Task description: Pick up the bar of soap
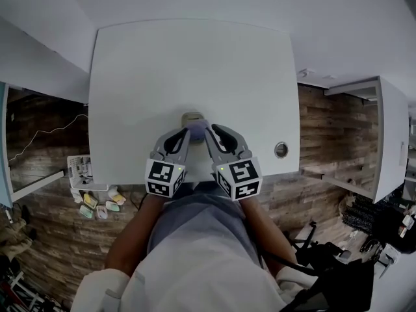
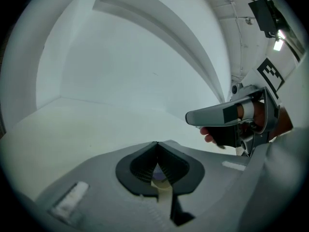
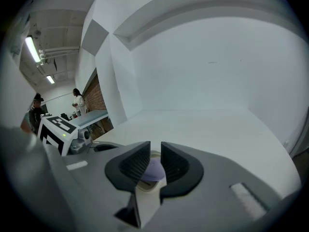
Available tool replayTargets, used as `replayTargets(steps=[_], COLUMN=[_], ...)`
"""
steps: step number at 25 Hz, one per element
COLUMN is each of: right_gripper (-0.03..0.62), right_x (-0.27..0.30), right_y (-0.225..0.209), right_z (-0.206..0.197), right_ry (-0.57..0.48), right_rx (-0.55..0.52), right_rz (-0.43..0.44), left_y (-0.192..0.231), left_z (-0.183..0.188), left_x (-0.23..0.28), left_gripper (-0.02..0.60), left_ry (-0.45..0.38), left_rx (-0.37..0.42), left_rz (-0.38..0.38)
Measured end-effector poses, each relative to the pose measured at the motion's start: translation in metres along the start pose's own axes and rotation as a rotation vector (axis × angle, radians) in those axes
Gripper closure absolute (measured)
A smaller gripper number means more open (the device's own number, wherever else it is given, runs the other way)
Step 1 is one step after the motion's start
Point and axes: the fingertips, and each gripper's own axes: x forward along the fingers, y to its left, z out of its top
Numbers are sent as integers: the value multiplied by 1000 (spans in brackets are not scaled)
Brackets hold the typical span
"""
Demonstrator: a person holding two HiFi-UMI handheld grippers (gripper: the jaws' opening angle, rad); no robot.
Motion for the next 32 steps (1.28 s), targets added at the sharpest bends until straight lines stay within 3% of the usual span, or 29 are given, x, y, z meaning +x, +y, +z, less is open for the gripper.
replayTargets(steps=[17, 26, 32], right_gripper=[393, 378, 382], right_x=[36, 44, 43], right_y=[-12, -8, -4], right_z=[-53, -58, -59], right_ry=[153, 169, 167], right_rx=[176, 253, 232], right_rz=[22, 48, 38], left_y=[3, 3, 0], left_z=[-19, -20, -21], left_x=[11, 11, 11], left_gripper=[578, 578, 578], left_ry=[54, 59, 60], left_rx=[7, 11, 30], left_rz=[5, 3, -2])
